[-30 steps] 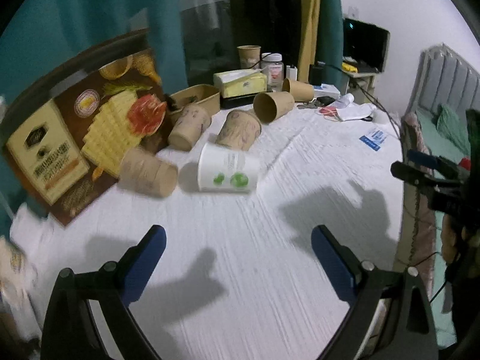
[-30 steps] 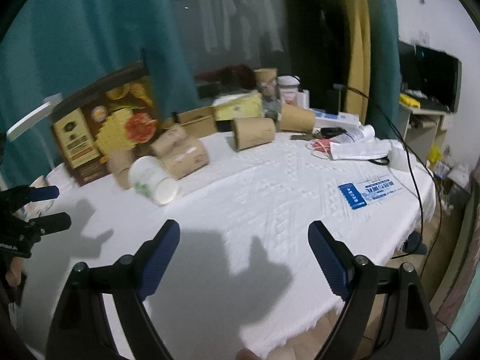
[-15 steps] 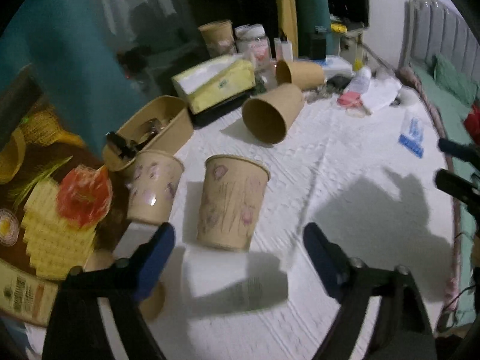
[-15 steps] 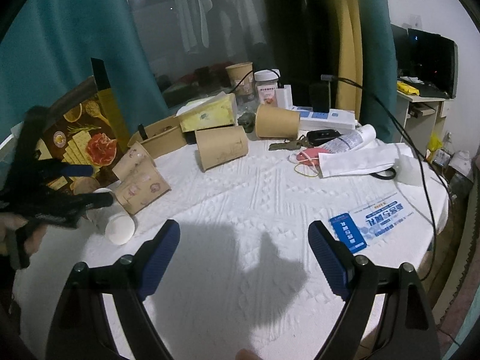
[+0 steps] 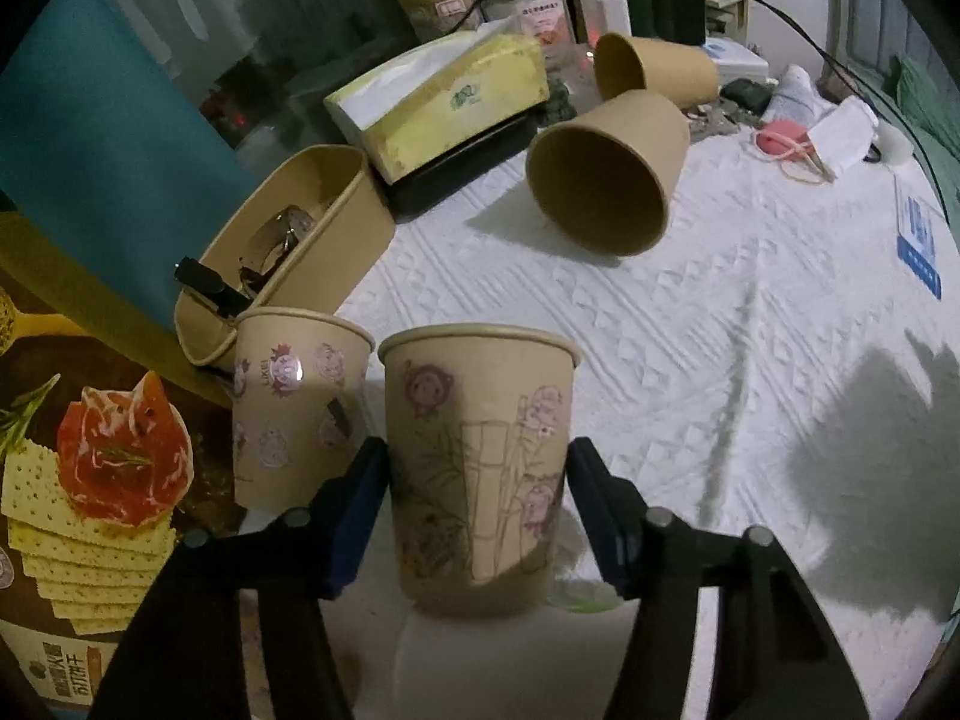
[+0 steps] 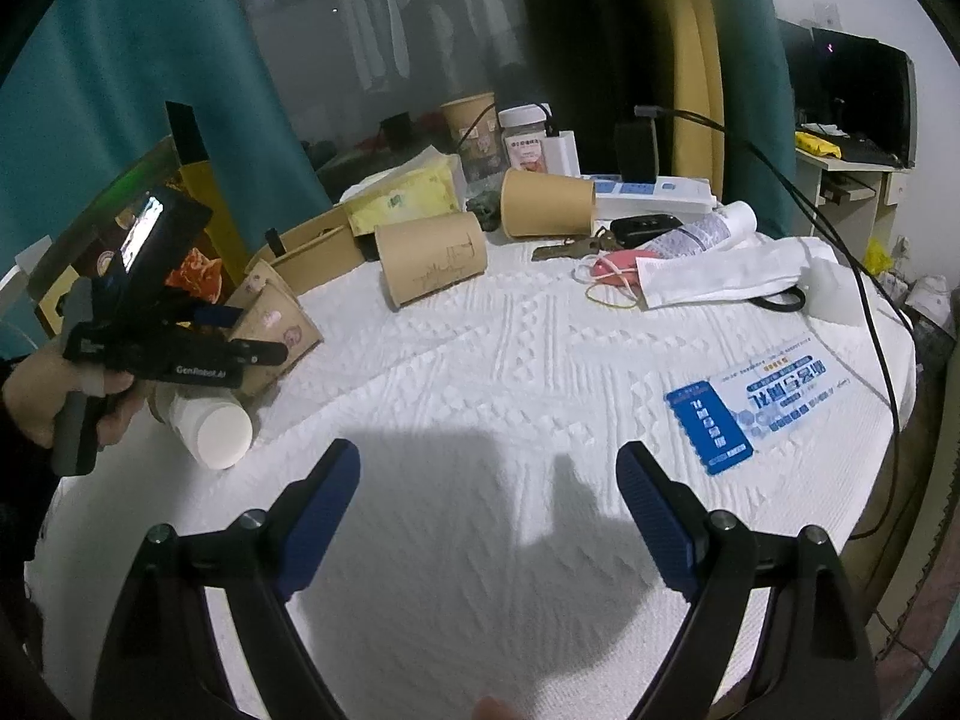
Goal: Flip cup upright
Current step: 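Close the left gripper on the cup and lift it off the table, then carry the cup with the left gripper toward the right gripper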
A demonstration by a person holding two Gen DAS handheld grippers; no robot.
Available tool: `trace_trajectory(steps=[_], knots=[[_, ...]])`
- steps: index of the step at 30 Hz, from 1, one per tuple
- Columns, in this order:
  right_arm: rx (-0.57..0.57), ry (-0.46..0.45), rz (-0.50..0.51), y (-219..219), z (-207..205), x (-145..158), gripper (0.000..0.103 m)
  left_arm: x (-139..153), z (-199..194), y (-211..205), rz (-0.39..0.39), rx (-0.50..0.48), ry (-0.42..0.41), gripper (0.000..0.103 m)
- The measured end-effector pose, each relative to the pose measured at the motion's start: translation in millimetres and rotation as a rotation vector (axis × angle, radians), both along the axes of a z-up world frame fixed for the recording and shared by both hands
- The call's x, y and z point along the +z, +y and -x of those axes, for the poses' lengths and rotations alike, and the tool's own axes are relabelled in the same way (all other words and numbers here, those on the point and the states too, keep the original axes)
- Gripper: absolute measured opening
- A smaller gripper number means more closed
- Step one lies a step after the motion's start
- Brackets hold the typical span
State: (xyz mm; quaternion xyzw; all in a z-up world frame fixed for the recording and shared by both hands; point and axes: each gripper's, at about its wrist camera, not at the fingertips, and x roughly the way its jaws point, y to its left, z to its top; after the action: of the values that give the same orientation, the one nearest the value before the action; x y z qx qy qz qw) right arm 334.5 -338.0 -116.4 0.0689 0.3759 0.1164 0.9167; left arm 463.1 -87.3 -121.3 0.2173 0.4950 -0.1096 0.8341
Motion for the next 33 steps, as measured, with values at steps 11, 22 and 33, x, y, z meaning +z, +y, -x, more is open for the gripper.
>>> trace_trajectory(steps=[11,22,33], knots=[[-0.017,-0.086,-0.003,-3,44,35,0.086,77,59,6,0.208,0.037,-0.129,0.058],[0.084,-0.096,-0.056,32,122,51,0.086,76,226,50,0.549,0.24,-0.072,0.058],[0.195,-0.04,-0.088,57,188,44,0.086,30,328,94,0.722,0.488,-0.017,0.058]])
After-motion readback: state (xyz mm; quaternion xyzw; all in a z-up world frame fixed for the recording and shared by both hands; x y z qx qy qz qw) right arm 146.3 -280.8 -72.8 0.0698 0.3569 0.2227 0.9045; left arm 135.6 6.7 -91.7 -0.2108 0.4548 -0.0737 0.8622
